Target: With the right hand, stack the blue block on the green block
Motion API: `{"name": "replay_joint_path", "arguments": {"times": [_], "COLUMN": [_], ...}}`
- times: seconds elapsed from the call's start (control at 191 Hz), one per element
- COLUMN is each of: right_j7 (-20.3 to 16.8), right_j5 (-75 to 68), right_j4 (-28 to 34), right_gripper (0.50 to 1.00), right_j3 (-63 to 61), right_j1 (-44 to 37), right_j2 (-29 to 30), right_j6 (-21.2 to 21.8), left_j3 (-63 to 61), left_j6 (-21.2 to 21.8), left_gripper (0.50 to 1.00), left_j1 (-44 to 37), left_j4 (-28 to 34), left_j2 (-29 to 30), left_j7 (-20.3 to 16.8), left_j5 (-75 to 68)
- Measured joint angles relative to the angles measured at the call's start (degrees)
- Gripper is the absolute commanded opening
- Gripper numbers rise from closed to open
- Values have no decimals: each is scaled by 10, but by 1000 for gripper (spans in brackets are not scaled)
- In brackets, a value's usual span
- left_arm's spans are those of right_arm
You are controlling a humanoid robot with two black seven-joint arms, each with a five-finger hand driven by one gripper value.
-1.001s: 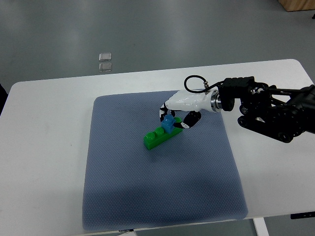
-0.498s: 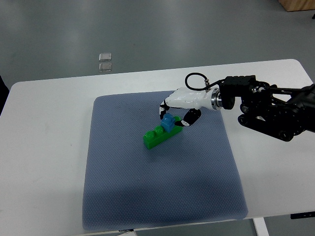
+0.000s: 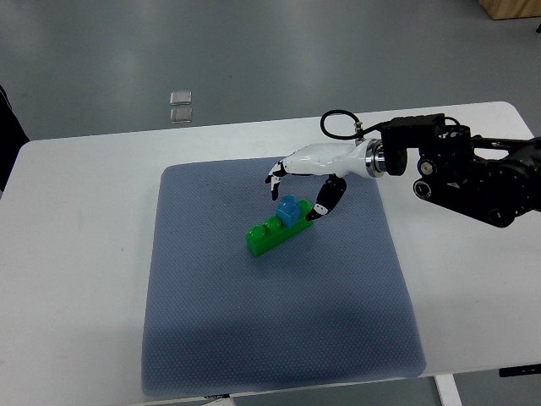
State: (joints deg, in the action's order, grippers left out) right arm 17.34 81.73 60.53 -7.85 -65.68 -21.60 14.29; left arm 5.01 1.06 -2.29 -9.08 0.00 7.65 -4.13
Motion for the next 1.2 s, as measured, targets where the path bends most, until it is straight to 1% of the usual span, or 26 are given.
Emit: {"name": "replay_joint_path", "arguments": {"times": [0.079, 0.141, 0.33, 0.508, 0.707, 0.912, 0.98, 1.079, 1.2], "right_j7": [-2, -3, -3, -7, -51, -70, -86, -102, -107], "right_j5": [-49, -85, -191, -338, -581, -830, -911, -972, -1011], "right_j4": [-1, -5, -26, -76, -124, -168, -177, -180, -180], "right_gripper": [924, 924, 924, 921, 921, 921, 921, 924, 926], "right_j3": [-18, -29, -44, -45, -44, -50, -53, -56, -57], "right_j1": [-1, -1, 14, 41, 68, 77, 85, 103, 123], "right_j2": [-3, -3, -4, -3, 5, 11, 16, 22, 29], "right_j6": [27, 39, 46, 49, 50, 49, 50, 51, 50], "left_j3": [0, 0, 0, 0, 0, 0, 0, 0, 0], "left_j6": [0, 0, 0, 0, 0, 0, 0, 0, 0], "left_gripper": [1000, 1000, 1000, 1000, 1000, 1000, 1000, 1000, 1000], "left_j1": [0, 0, 0, 0, 0, 0, 0, 0, 0], "left_j4": [0, 0, 0, 0, 0, 0, 0, 0, 0], "left_j2": [0, 0, 0, 0, 0, 0, 0, 0, 0], "left_j7": [0, 0, 0, 0, 0, 0, 0, 0, 0], "left_j5": [0, 0, 0, 0, 0, 0, 0, 0, 0]}}
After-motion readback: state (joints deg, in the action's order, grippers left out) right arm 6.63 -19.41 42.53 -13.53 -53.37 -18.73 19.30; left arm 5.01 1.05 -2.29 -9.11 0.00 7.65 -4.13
